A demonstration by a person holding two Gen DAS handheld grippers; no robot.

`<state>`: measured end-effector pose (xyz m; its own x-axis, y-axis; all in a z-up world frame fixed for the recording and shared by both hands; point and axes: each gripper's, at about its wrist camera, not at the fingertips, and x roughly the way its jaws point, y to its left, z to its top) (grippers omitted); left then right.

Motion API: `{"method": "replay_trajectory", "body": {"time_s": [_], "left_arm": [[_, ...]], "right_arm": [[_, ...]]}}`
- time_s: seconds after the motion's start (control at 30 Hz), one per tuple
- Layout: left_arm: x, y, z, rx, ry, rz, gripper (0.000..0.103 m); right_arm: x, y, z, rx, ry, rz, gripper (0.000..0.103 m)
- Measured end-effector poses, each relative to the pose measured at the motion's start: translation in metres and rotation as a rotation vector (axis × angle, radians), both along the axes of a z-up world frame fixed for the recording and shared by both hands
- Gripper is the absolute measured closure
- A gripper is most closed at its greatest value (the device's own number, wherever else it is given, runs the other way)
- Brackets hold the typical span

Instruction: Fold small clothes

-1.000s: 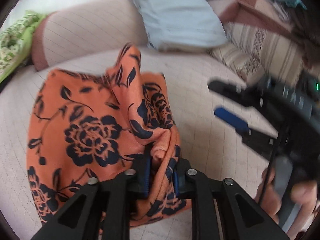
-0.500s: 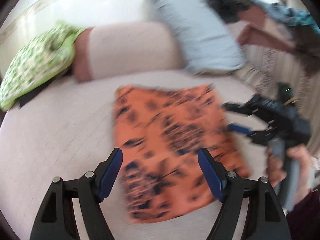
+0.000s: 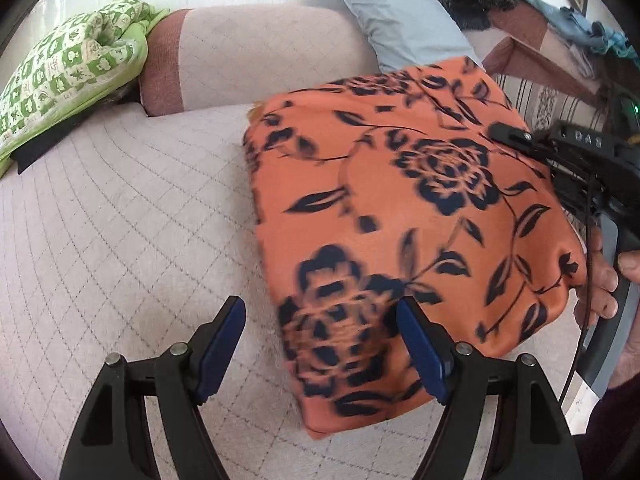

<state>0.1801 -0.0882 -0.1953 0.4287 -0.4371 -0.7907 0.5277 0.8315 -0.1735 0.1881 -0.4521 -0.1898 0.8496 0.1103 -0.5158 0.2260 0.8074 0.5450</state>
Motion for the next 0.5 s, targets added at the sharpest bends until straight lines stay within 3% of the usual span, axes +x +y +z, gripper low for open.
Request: {"method": "replay_trajectory", "body": {"time_s": [0.07, 0.17, 0.23, 0.3, 0.43, 0.5], "left_arm": [[0.003, -0.003, -0.007, 0.025, 0.007, 0.002, 0.025], [0.005, -0.012, -0.022, 0.100, 0.026, -0.009, 0.025], [0.005, -0.015, -0.029, 0.125, 0.045, -0.014, 0.025], [0.006, -0.014, -0.029, 0.121, 0.059, -0.007, 0.025], [0.006, -0.013, -0.023, 0.109, 0.059, 0.012, 0.025], [0.000, -0.015, -0.021, 0.119, 0.040, 0.004, 0.025]], "right_arm": [[0.008, -0.008, -0.016, 0.036, 0.066, -0.006, 0.088], [0.025, -0.021, -0.059, 0.094, 0.280, -0.060, 0.084], [0.026, -0.026, -0.069, 0.110, 0.325, -0.075, 0.079], [0.020, -0.030, -0.058, 0.111, 0.299, -0.092, 0.076], [-0.003, -0.037, -0.023, 0.051, 0.133, -0.170, 0.076], [-0.008, -0.035, -0.012, 0.044, 0.053, -0.142, 0.076]]}}
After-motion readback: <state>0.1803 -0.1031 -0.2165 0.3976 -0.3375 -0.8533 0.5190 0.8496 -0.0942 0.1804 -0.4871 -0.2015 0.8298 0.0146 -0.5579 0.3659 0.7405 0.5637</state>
